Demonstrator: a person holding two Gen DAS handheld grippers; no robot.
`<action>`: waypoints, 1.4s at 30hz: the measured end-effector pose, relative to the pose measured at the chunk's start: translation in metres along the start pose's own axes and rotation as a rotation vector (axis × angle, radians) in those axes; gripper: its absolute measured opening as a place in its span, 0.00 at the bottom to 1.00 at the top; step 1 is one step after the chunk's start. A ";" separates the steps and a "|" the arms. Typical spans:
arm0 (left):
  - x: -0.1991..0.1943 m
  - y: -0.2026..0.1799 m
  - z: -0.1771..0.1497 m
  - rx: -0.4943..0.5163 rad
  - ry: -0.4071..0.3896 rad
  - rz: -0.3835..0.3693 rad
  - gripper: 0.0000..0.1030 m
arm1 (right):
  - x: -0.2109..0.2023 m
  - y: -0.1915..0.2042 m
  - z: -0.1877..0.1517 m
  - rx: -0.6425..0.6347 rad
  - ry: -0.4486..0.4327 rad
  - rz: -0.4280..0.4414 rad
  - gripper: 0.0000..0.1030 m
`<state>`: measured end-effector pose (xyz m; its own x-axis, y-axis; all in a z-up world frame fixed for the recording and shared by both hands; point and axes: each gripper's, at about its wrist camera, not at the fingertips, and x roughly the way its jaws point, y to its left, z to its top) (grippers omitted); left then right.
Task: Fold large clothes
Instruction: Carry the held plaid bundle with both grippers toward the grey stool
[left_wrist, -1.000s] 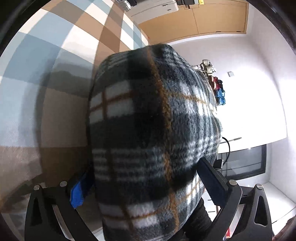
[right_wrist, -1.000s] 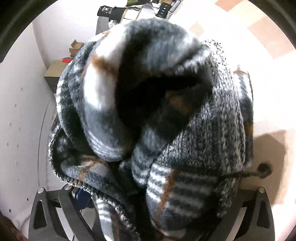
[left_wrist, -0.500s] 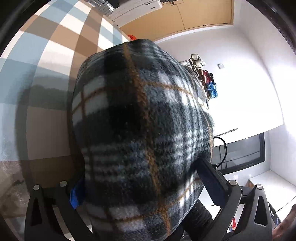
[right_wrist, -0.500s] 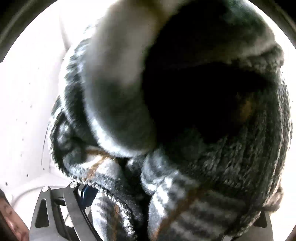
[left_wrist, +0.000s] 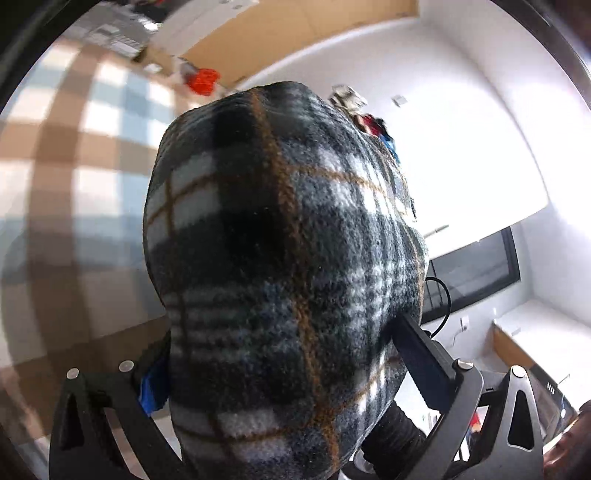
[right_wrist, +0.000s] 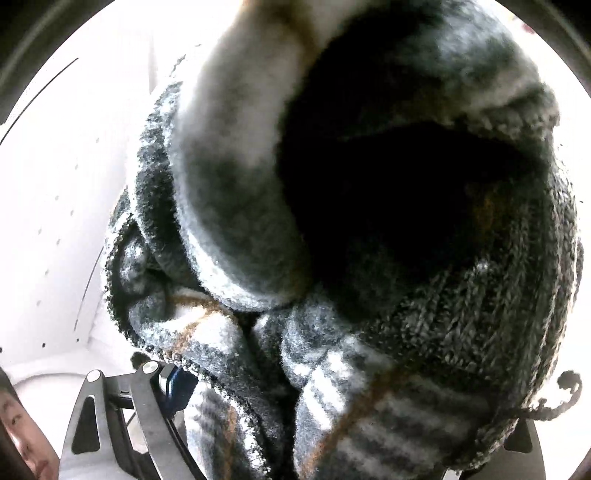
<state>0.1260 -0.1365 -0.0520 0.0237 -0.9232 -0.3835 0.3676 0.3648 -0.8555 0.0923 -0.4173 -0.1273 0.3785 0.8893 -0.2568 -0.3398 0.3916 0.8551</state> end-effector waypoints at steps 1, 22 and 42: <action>0.007 -0.014 0.005 0.020 0.010 -0.005 0.98 | -0.018 0.007 0.002 -0.006 -0.024 -0.009 0.89; 0.244 -0.188 0.118 0.288 0.358 -0.186 0.99 | -0.365 0.070 -0.029 0.091 -0.507 -0.288 0.89; 0.300 -0.101 0.117 0.146 0.487 -0.053 0.98 | -0.448 -0.084 -0.126 0.385 -0.581 -0.305 0.90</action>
<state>0.2044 -0.4642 -0.0396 -0.4215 -0.7643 -0.4881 0.4834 0.2660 -0.8340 -0.1568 -0.8190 -0.1408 0.8365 0.4453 -0.3194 0.1365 0.3952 0.9084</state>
